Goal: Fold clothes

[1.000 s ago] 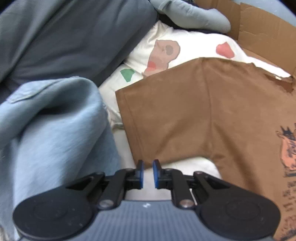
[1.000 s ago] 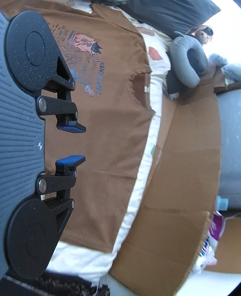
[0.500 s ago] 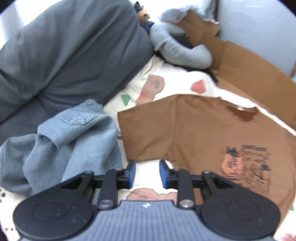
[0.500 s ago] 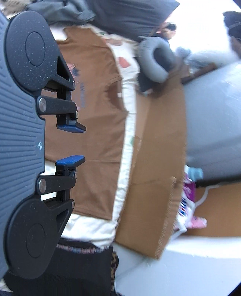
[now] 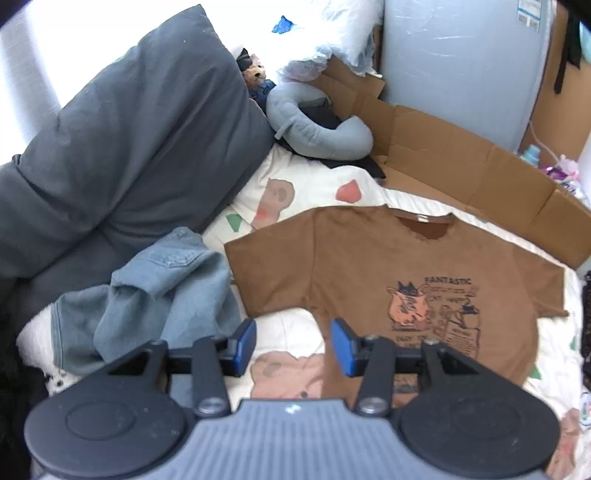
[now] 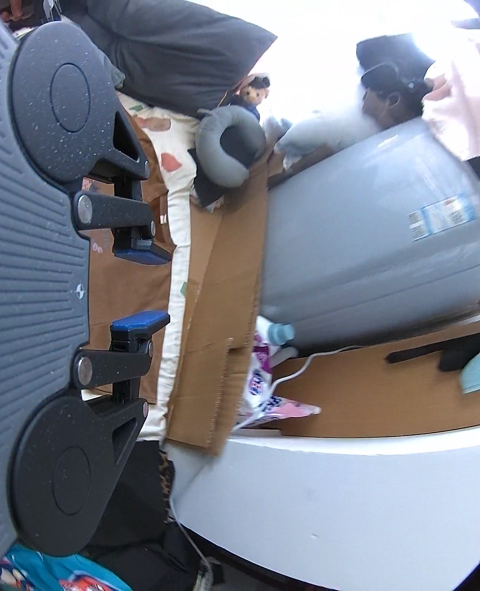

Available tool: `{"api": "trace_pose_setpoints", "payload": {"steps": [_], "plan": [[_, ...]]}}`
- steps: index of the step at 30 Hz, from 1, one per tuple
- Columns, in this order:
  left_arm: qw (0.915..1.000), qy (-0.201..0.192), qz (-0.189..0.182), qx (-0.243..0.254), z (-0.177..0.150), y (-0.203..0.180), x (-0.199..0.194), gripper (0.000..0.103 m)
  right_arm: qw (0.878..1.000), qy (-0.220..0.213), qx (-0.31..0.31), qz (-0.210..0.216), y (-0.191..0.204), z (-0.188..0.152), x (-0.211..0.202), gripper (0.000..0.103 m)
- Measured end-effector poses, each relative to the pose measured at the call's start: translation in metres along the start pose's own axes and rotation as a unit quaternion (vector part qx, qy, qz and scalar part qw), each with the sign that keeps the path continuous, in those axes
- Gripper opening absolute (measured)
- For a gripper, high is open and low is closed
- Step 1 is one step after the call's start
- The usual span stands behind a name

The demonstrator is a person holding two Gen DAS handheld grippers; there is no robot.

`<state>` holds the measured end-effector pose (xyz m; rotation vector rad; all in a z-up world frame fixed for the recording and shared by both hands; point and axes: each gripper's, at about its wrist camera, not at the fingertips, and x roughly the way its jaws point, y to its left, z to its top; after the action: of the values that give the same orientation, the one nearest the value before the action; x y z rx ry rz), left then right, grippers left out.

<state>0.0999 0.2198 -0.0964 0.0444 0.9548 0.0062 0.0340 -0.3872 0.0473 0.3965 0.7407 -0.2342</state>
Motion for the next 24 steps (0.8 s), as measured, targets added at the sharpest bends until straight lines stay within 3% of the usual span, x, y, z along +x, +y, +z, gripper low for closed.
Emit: {"api": "trace_pose_setpoints", "payload": {"steps": [3, 5, 8, 14, 24], "plan": [[0.9999, 0.002, -0.015, -0.006, -0.008, 0.0, -0.009, 0.053, 1.0, 0.004, -0.007, -0.002, 0.001, 0.01, -0.033, 0.035], [0.9998, 0.007, -0.015, -0.012, -0.014, 0.001, -0.014, 0.062, 1.0, 0.009, -0.014, 0.002, 0.002, 0.012, -0.052, 0.035], [0.9995, 0.014, -0.014, -0.023, -0.022, 0.003, -0.023, 0.07, 1.0, 0.007, -0.012, 0.009, -0.003, 0.009, -0.075, 0.045], [0.9996, 0.018, -0.012, -0.019, -0.031, 0.004, -0.046, 0.082, 1.0, 0.008, -0.015, 0.025, -0.022, 0.002, -0.106, 0.045], [0.9996, 0.019, -0.008, -0.017, -0.039, -0.002, -0.066, 0.087, 0.999, 0.005, -0.004, 0.044, -0.066, -0.02, -0.137, 0.051]]}}
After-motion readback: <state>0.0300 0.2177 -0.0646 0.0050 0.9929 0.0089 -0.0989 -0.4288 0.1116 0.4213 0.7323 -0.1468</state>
